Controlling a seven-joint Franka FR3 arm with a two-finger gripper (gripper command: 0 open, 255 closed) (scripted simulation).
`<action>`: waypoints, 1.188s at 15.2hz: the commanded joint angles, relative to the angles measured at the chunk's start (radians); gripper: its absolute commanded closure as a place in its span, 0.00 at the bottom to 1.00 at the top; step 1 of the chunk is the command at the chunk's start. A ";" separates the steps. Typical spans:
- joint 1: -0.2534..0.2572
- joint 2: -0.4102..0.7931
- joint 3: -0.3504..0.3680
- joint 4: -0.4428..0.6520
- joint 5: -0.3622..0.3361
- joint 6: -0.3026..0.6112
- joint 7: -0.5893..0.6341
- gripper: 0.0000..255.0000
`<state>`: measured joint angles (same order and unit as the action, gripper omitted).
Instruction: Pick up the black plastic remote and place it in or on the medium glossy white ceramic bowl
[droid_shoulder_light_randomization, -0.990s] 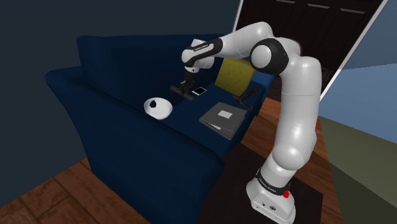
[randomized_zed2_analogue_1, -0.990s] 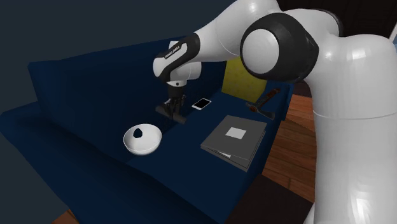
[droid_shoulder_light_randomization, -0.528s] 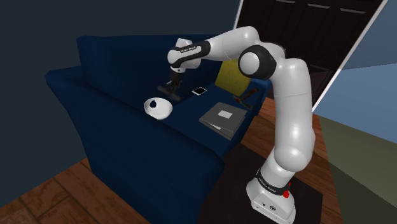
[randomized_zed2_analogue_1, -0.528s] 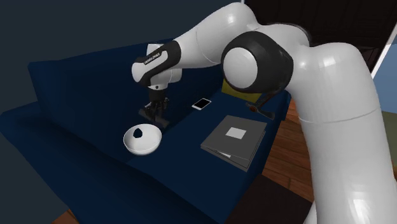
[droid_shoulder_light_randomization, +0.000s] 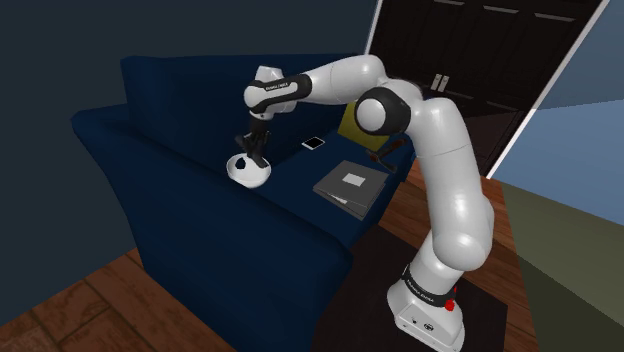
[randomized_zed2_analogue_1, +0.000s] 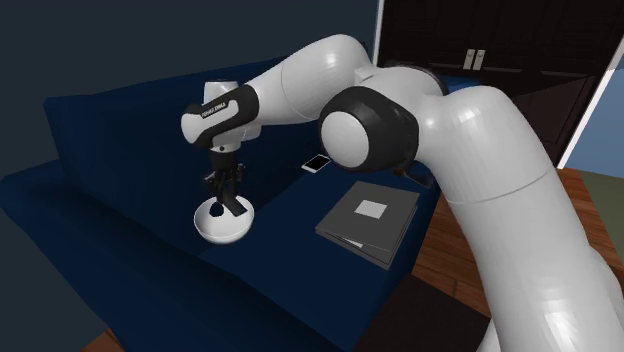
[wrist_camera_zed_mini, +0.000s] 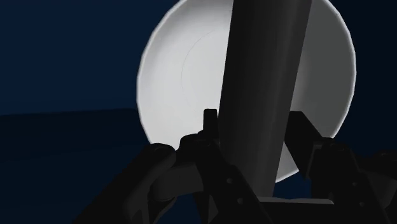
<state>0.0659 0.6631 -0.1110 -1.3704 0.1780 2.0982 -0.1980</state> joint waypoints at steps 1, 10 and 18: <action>0.004 0.008 0.003 -0.003 0.003 0.041 -0.001 1.00; 0.003 0.043 0.007 -0.028 0.010 0.099 -0.010 1.00; 0.003 0.042 0.008 -0.028 0.010 0.100 -0.010 0.00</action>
<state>0.0688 0.7055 -0.1034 -1.3983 0.1883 2.1978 -0.2076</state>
